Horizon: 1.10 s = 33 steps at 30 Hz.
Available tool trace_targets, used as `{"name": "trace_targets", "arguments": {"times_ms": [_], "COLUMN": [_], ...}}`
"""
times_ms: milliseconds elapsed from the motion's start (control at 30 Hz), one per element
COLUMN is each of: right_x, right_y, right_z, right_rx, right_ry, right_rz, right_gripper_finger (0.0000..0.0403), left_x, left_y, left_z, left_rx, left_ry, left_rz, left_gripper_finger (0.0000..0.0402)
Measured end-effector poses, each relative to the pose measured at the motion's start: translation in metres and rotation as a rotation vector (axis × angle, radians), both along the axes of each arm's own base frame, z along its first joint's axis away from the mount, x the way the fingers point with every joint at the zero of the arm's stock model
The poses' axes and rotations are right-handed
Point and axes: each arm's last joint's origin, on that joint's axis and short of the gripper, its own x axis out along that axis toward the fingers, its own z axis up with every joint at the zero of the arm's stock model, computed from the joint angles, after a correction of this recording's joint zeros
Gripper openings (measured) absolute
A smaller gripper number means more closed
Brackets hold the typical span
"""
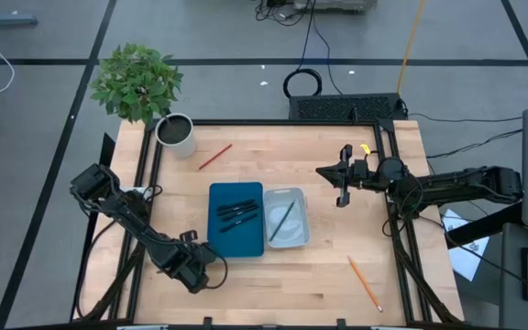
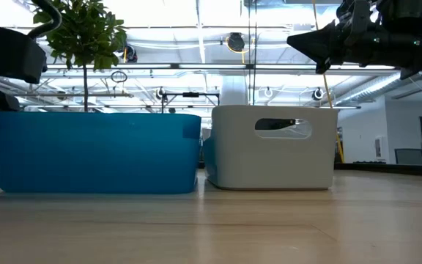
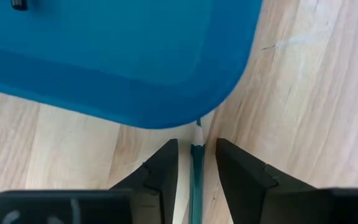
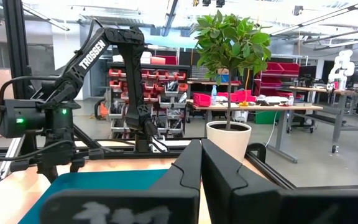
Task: Sort pens & pencils
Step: Put the green colored pencil into the white bin
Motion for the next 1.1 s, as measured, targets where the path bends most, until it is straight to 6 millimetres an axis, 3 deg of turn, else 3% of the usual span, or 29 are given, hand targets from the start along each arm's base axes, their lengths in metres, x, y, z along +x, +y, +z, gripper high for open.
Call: {"name": "trace_targets", "arguments": {"times_ms": [500,833,1100], "right_x": [0.0,0.0,0.0001], "right_y": [0.0,0.0,0.0], "right_z": [0.0,-0.0001,-0.0002], "right_rx": [0.001,0.001,0.001], "right_ry": [0.0,0.001,0.002], "right_rz": [0.0,0.0,0.0], "right_gripper_finger": [0.0,0.0,0.0], "left_x": [0.0037,0.0042,0.0046], "left_y": [0.0001,0.0002,-0.0007], "left_z": [-0.001,-0.0012,0.0007], "left_rx": [0.016,-0.007,-0.027], "left_ry": [-0.046,-0.031,-0.015], "left_rz": [-0.004,-0.002,-0.004], "left_gripper_finger": [0.0111,0.0014,0.0006]}}
